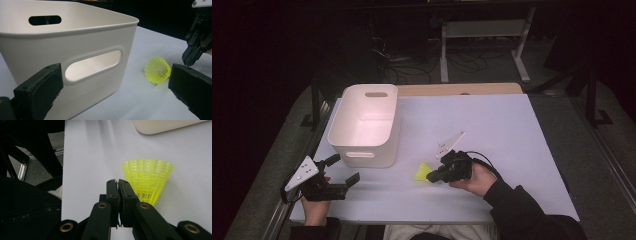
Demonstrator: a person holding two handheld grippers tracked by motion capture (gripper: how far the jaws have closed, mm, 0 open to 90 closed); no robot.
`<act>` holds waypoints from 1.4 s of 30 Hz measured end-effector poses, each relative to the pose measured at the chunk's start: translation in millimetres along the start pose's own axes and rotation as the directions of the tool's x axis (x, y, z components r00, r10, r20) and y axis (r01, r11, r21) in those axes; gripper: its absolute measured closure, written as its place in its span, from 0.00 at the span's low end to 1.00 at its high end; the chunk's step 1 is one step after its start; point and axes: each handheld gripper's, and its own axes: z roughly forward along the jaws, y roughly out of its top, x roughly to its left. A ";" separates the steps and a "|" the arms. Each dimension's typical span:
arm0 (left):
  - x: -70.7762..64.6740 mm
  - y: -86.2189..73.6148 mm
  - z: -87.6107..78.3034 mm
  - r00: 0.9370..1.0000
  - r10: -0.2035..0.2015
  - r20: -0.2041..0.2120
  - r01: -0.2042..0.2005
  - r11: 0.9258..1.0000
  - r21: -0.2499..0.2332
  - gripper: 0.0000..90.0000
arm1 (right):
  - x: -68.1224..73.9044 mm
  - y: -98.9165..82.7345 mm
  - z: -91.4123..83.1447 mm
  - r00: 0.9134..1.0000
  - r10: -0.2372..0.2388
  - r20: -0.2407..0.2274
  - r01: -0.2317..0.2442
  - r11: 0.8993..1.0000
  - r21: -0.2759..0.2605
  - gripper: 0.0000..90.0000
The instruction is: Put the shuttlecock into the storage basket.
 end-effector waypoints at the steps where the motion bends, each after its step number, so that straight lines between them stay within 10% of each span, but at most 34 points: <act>1: 0.0 0.0 0.0 1.000 0.000 0.000 0.000 1.000 0.000 0.00 | -0.3 0.1 -1.2 1.000 0.000 0.001 0.000 1.000 -0.004 0.94; 28: 0.0 0.0 -0.2 1.000 0.000 -0.001 0.000 1.000 -0.001 0.00 | -6.9 -0.1 -8.4 0.989 0.043 0.142 -0.042 0.999 -0.011 0.03; 42: -0.1 0.0 -0.3 1.000 0.000 0.000 0.000 1.000 -0.002 0.00 | -12.0 -8.8 6.7 0.991 0.047 0.127 -0.055 0.997 0.059 0.00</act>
